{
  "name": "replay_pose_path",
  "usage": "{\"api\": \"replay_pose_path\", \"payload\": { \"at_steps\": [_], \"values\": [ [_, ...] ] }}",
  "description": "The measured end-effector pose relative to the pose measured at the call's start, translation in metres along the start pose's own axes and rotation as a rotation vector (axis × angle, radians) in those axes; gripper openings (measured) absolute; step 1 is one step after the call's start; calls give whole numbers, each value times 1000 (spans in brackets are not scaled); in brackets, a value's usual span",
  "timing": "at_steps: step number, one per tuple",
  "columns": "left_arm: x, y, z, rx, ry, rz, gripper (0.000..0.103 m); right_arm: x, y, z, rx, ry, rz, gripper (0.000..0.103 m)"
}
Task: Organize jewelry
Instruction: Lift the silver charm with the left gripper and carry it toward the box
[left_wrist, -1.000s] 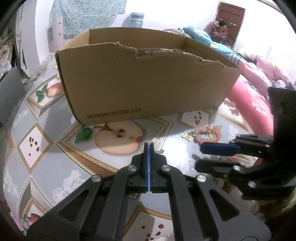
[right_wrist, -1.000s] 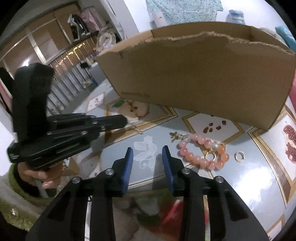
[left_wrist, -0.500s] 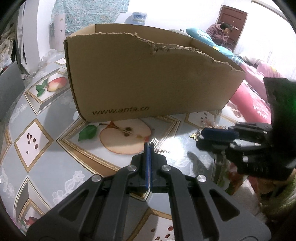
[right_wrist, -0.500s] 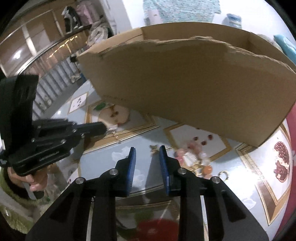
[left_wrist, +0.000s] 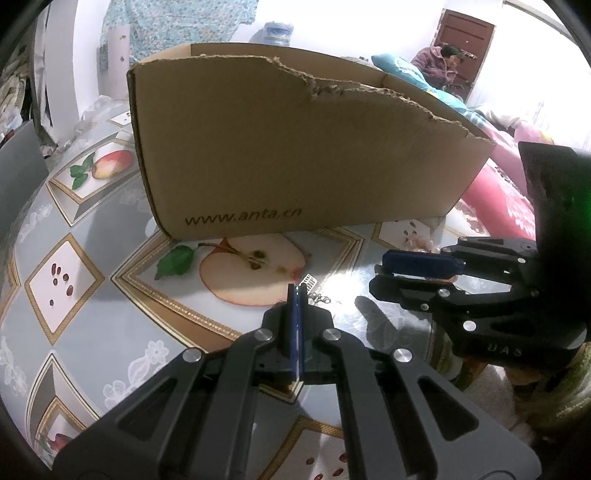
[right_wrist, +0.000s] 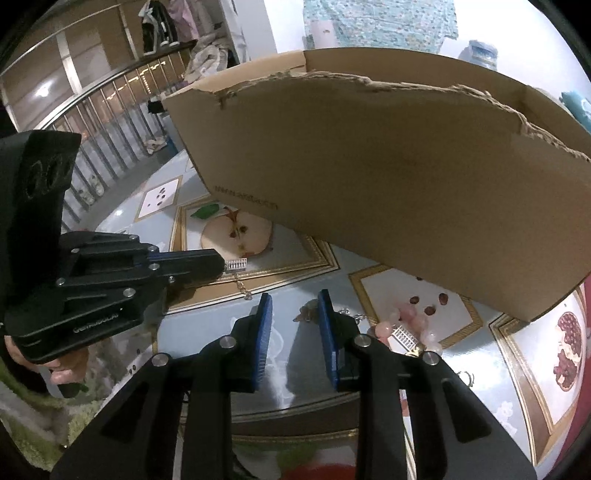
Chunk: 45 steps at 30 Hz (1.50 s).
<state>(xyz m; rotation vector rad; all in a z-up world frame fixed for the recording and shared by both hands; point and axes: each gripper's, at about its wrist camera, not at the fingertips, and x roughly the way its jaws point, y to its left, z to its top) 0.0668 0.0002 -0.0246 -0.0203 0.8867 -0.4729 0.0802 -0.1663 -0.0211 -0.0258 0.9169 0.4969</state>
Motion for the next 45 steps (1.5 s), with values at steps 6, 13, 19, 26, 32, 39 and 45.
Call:
{"api": "replay_pose_path", "payload": {
  "at_steps": [6,13,19,26,32,39,45],
  "values": [
    [1,0,0,0,2,0,0,-3,-1,-2,-13,-3,-38,21],
    [0,0,-1,-2,0,0,0,0,7,-2,-80,10,-74,12],
    [1,0,-1,-2,-2,1,0,1,6,0,-79,11,-68,12],
    [-3,0,0,-1,-12,-2,0,-9,5,0,-60,-7,-53,12],
    [-23,-7,5,7,-58,-31,0,-35,4,5,-42,-74,-28,12],
    [-73,-29,28,56,-189,-102,0,-88,-4,27,-25,-216,24,10],
    [-109,-48,71,92,-299,-180,0,-126,-15,60,-30,-334,76,10]
  ]
}}
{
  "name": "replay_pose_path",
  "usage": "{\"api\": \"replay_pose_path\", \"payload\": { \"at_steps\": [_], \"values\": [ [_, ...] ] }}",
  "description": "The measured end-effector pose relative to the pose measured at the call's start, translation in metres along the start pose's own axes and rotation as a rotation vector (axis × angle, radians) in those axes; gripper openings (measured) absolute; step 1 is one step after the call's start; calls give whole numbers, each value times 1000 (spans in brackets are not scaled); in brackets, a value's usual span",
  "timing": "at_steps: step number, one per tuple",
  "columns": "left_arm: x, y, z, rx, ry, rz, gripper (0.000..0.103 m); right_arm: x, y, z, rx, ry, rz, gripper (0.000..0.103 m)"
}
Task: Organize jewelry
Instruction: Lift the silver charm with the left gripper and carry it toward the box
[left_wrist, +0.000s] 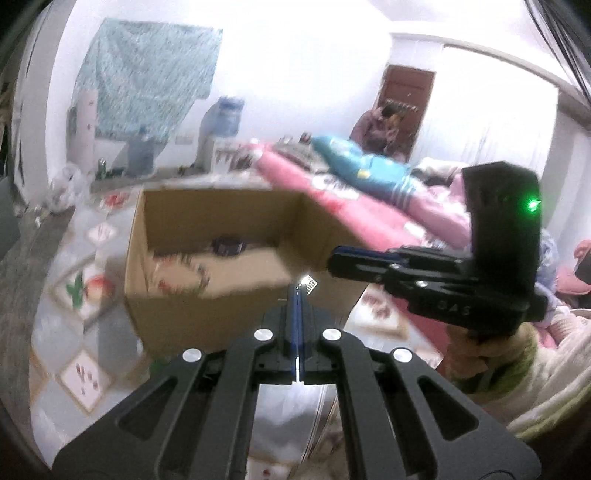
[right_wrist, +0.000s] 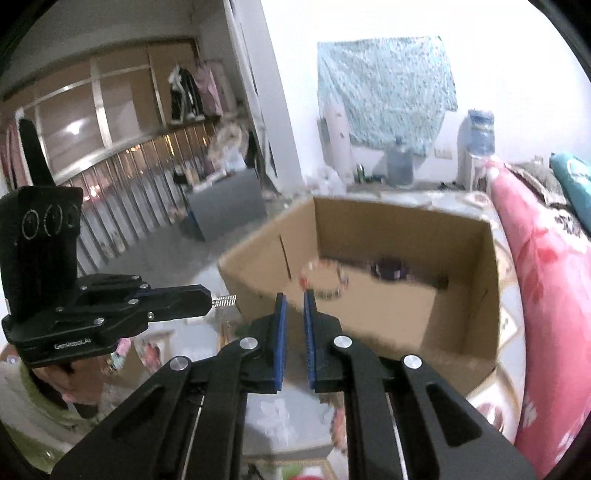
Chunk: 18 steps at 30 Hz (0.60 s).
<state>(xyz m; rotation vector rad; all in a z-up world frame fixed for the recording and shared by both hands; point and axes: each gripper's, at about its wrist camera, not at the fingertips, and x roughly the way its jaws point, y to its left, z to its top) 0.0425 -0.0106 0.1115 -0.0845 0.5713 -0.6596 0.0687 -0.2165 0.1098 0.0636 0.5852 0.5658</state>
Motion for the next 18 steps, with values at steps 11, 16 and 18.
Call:
{"api": "replay_pose_path", "payload": {
  "at_steps": [11,16,18],
  "values": [
    [25,-2,38,34,-15,36,0,-13,-42,4,86,-4,30,11],
    [25,6,9,-8,40,48,0,-6,-39,-35,99,85,44,11],
    [25,12,-6,-39,63,46,0,3,-38,-54,138,127,62,11]
  ]
}}
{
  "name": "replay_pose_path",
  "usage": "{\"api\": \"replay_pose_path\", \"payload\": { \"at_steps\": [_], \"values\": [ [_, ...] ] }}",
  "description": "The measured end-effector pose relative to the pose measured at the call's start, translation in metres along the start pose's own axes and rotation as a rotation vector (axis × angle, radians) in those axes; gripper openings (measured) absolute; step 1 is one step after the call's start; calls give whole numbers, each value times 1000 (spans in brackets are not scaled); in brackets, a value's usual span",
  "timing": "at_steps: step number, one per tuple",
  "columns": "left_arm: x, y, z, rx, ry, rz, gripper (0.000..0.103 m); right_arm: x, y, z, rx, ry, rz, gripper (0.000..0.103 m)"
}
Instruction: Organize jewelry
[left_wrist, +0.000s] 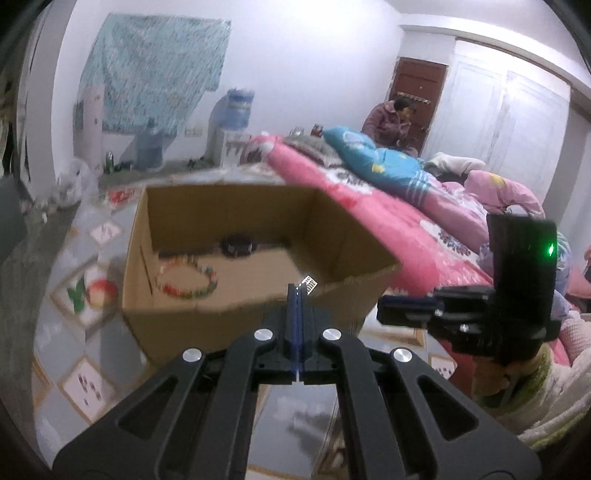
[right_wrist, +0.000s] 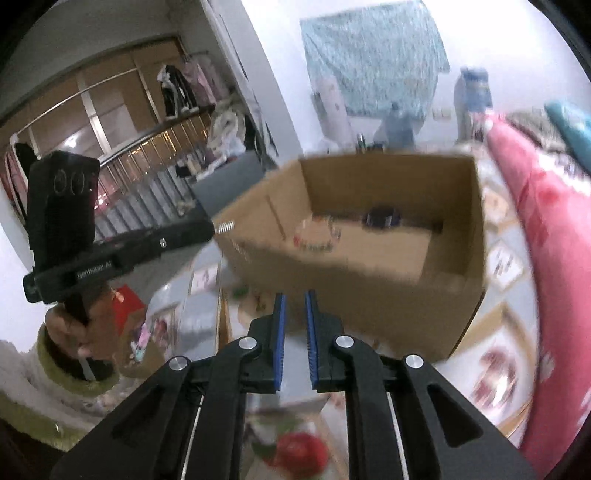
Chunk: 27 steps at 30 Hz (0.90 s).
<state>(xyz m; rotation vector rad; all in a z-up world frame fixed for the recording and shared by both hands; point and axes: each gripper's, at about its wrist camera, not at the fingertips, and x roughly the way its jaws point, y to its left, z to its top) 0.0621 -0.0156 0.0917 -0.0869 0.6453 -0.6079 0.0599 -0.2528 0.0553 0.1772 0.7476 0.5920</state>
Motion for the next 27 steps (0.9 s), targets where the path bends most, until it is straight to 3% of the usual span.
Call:
{"api": "replay_pose_path", "payload": {
  "at_steps": [8,15,17,22,27],
  "values": [
    [16,26,-42,-100,91,2,0,60,8,-37,36,150,1,14],
    [26,42,-55,-108,103,31,0,100,2,-43,71,234,-16,14],
    [29,45,-58,-112,107,34,0,103,-1,-43,79,226,-24,14],
    [32,56,-65,-143,118,29,0,99,-16,-37,101,196,-151,14],
    [34,65,-71,-172,122,24,0,98,-14,-37,83,192,-172,14]
  ]
}}
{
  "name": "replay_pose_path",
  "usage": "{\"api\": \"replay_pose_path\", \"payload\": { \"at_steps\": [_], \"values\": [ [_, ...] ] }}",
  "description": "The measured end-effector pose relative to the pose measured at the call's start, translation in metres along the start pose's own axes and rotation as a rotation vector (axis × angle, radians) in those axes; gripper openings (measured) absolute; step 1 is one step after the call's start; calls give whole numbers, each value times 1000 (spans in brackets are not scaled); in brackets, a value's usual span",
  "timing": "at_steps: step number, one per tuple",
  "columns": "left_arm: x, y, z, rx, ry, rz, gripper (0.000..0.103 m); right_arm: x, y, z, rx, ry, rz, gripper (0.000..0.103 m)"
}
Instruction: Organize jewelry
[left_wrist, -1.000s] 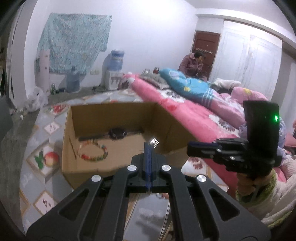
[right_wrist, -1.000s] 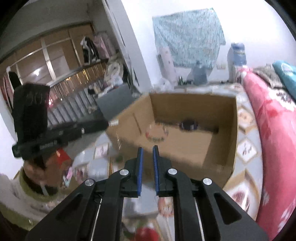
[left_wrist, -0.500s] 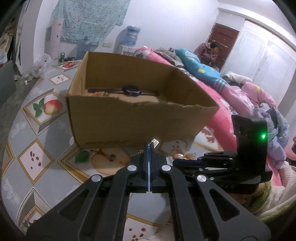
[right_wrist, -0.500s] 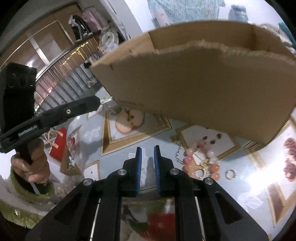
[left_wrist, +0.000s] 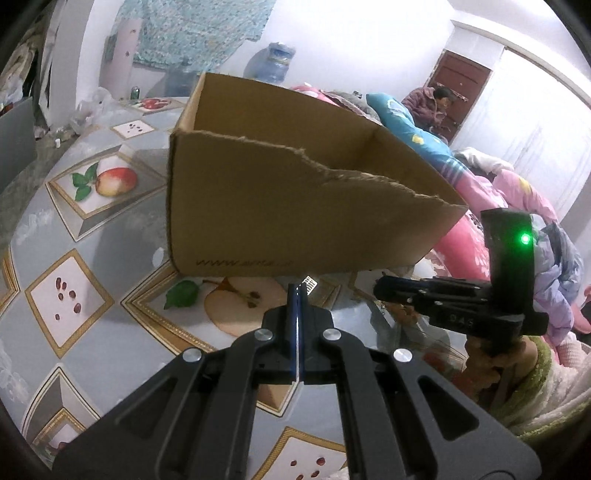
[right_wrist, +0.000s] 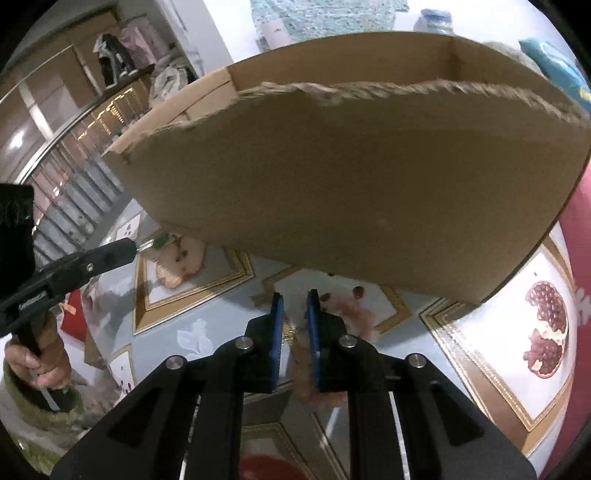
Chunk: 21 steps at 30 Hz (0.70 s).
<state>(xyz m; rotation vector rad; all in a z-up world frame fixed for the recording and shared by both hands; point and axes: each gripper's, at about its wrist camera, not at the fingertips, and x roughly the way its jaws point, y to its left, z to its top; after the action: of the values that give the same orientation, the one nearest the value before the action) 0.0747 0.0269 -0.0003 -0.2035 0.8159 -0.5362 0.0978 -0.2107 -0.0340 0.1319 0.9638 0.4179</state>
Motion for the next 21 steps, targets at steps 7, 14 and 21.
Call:
{"api": "replay_pose_path", "payload": {
  "at_steps": [7,14,21],
  "values": [
    [1,6,-1,-10,-2,1,0,9,37,2,-191,-13,-70,29],
    [2,6,-3,-15,0,4,0,13,43,5,-276,4,-93,18],
    [3,6,-4,-22,-1,3,0,14,42,8,-281,11,-87,7]
  ]
}}
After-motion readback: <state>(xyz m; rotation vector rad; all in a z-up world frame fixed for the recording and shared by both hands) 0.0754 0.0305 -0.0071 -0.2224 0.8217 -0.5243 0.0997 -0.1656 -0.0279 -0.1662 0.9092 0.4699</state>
